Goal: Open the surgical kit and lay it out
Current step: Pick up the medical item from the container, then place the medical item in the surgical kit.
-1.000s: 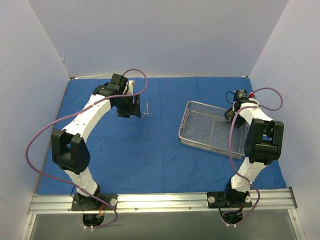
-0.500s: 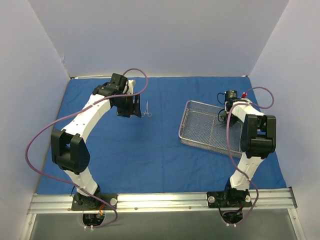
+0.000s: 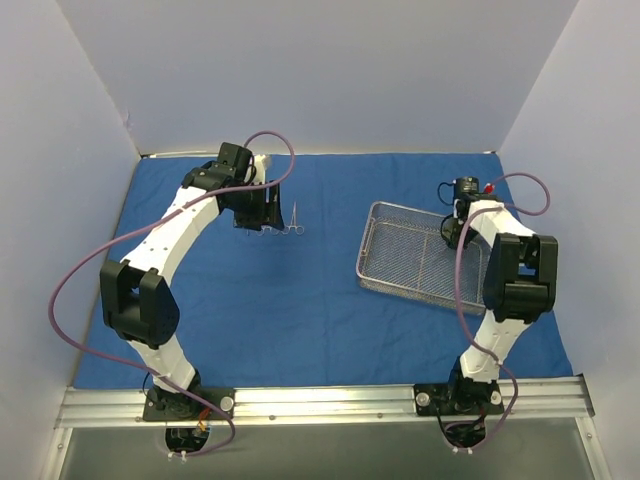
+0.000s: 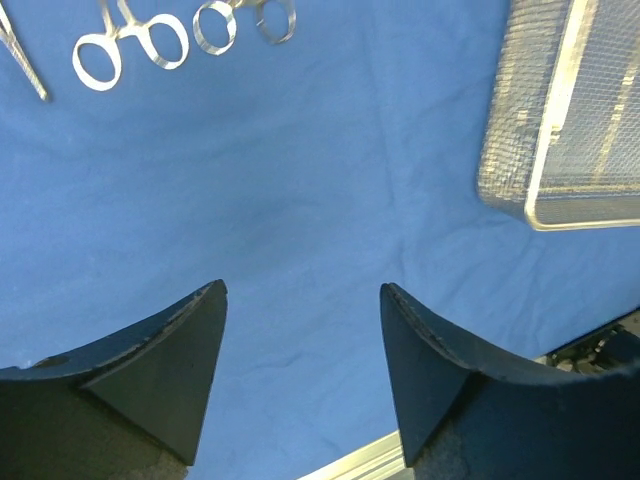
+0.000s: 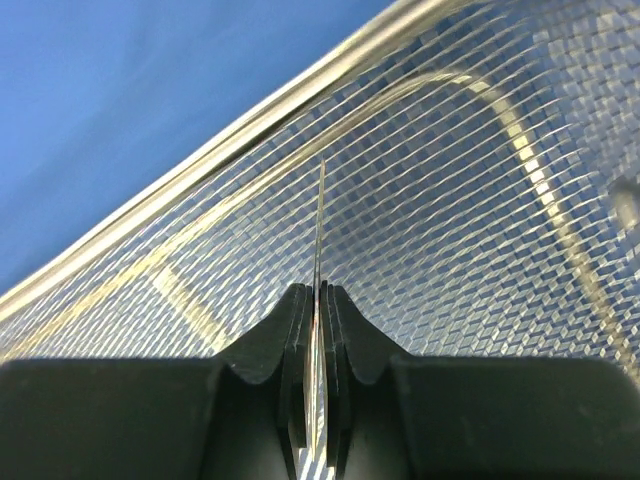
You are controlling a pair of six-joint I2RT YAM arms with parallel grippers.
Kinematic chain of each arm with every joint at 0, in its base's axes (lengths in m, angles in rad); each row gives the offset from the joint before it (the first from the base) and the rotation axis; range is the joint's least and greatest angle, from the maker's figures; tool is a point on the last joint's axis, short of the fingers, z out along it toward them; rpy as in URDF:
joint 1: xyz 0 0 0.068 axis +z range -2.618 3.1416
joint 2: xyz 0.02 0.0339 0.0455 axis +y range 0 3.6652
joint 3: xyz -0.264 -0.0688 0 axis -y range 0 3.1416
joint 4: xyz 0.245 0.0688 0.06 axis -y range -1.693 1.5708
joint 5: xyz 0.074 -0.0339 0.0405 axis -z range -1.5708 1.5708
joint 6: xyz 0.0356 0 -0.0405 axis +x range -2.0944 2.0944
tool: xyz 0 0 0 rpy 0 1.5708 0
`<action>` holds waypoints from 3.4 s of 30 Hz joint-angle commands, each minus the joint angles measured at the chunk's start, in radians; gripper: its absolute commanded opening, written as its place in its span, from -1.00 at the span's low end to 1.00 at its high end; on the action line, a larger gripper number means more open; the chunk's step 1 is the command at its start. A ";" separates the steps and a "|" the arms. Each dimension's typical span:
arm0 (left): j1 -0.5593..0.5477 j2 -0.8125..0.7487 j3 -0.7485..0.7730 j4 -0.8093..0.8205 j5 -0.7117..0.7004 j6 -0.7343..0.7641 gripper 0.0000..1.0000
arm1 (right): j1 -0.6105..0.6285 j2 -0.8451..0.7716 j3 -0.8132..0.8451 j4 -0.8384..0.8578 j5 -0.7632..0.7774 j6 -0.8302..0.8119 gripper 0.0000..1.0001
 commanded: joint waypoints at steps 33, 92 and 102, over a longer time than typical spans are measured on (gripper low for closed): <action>-0.074 -0.114 -0.051 0.326 0.864 0.100 0.56 | 0.456 -0.310 0.174 -0.286 -1.444 -1.023 -1.00; -0.329 -0.162 0.104 0.415 -0.135 0.522 -0.95 | 0.325 -0.172 0.486 -0.010 -0.857 0.311 0.99; -0.375 -0.133 0.139 0.378 -0.256 0.628 -0.95 | 0.413 -0.069 0.602 -0.133 -0.871 0.373 0.15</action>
